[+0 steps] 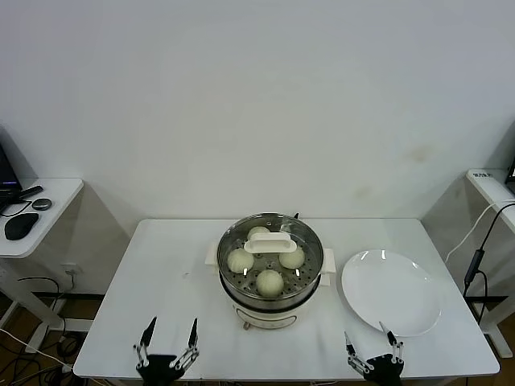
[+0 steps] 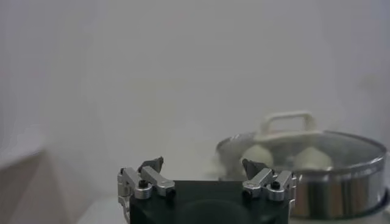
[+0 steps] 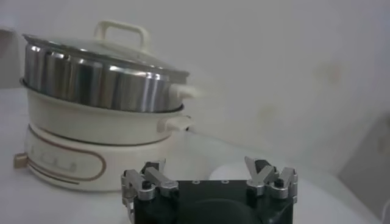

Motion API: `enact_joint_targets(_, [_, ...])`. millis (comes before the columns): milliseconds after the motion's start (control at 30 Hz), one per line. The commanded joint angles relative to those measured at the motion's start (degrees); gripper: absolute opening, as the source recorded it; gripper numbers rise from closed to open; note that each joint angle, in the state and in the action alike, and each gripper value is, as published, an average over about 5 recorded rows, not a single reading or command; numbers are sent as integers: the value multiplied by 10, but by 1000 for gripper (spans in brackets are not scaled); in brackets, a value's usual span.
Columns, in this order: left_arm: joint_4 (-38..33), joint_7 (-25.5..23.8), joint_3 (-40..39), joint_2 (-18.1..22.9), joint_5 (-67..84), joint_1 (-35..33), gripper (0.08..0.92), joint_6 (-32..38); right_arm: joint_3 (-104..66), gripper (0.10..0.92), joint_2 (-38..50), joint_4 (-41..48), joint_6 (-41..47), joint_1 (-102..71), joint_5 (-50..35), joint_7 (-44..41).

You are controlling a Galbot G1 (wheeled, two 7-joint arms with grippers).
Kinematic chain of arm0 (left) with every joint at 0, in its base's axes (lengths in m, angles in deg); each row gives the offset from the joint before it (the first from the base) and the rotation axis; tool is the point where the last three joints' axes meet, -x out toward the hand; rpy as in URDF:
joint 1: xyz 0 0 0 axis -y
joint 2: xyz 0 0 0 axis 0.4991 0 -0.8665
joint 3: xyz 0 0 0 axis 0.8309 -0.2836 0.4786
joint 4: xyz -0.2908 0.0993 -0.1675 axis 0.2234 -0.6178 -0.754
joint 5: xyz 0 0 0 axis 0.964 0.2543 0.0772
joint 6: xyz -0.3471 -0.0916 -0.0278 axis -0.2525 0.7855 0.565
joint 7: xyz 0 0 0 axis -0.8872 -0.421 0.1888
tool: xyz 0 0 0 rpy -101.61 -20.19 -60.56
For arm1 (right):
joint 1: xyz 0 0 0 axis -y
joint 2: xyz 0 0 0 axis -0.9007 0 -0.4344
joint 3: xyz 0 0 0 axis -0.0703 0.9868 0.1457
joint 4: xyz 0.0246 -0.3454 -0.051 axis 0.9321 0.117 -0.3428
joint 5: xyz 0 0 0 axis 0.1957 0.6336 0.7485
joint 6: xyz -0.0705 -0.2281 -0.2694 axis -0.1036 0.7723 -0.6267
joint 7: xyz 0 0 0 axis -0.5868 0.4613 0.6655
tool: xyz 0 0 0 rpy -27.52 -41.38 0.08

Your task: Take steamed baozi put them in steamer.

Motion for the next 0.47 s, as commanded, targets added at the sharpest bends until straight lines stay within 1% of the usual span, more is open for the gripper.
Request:
enact_joint_targets(33, [59,18,18,26,47,-62,823,71,0,823,9,-17,35,-17,-66,-1])
enact_joint_targets(467, [57,11,13,26,38,-62,823,39,5,823,15,-31,42,-31,-83,-5])
